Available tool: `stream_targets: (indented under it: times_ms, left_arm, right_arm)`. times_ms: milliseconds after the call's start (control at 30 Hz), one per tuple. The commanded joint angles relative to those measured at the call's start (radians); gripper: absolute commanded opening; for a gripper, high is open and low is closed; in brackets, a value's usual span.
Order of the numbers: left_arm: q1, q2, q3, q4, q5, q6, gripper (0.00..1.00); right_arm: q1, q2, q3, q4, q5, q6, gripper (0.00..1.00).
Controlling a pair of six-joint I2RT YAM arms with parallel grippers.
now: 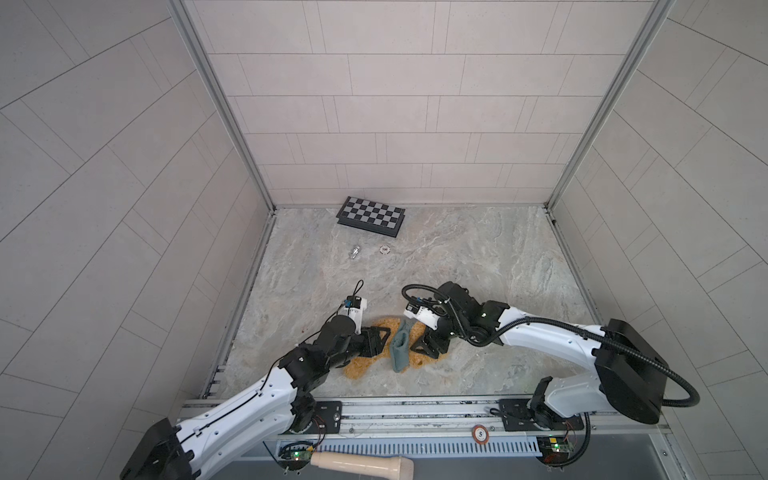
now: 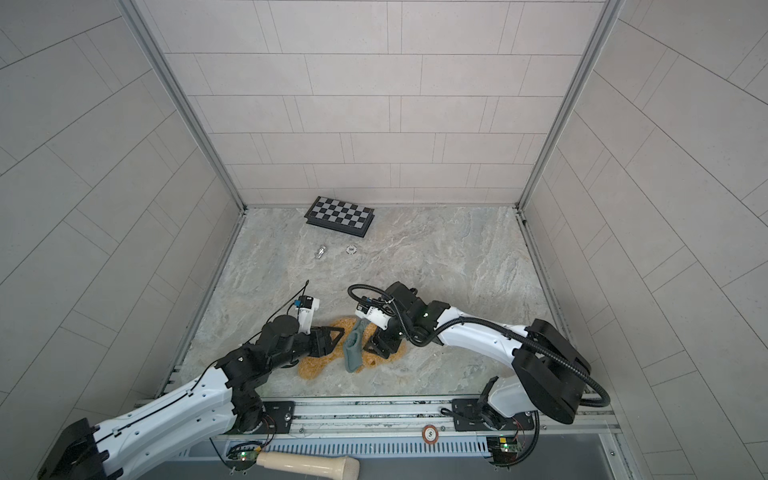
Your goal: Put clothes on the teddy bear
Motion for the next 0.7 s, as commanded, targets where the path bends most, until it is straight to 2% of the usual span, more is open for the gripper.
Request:
stream_targets:
  times_ms: [0,67,133,167,200,300,367,433,467,533,667]
  left_arm:
    - [-0.007,0.017,-0.039,-0.078,0.038,-0.023,0.61]
    - [-0.007,-0.004,-0.041,-0.067,0.045,-0.036,0.61]
    - [-0.005,-0.048,-0.011,-0.115,0.031,-0.024,0.61]
    - [0.0,-0.072,0.016,-0.158,0.026,-0.006,0.61]
    - [0.01,-0.1,0.057,-0.215,0.028,0.02,0.61]
    - [0.066,-0.183,0.169,-0.317,0.112,0.065,0.57]
    - [0.114,-0.208,0.221,-0.327,0.213,0.059,0.59]
    - [0.138,-0.212,0.268,-0.322,0.293,0.051,0.64]
    - [0.138,-0.212,0.287,-0.318,0.321,0.051,0.66]
    - [0.136,-0.212,0.322,-0.298,0.388,0.063,0.66]
    - [0.119,-0.229,0.358,-0.32,0.474,0.141,0.55]
  right_arm:
    - [0.019,0.06,0.021,-0.066,0.038,-0.025,0.57]
    - [0.017,0.067,0.064,-0.148,0.074,-0.056,0.36]
    - [0.018,0.044,0.066,-0.144,0.123,-0.058,0.14]
    - [0.02,0.02,0.054,-0.129,0.131,-0.063,0.05]
    - [0.021,-0.015,0.036,-0.101,0.142,-0.07,0.0]
    - [0.041,-0.175,-0.043,0.041,0.17,-0.11,0.0]
    - [0.071,-0.312,-0.139,0.227,0.203,-0.183,0.0]
    - [0.098,-0.421,-0.276,0.488,0.282,-0.212,0.0]
    - [0.099,-0.436,-0.301,0.554,0.313,-0.21,0.0]
    - [0.097,-0.425,-0.282,0.535,0.367,-0.248,0.0]
    - [0.088,-0.367,-0.258,0.592,0.41,-0.252,0.0]
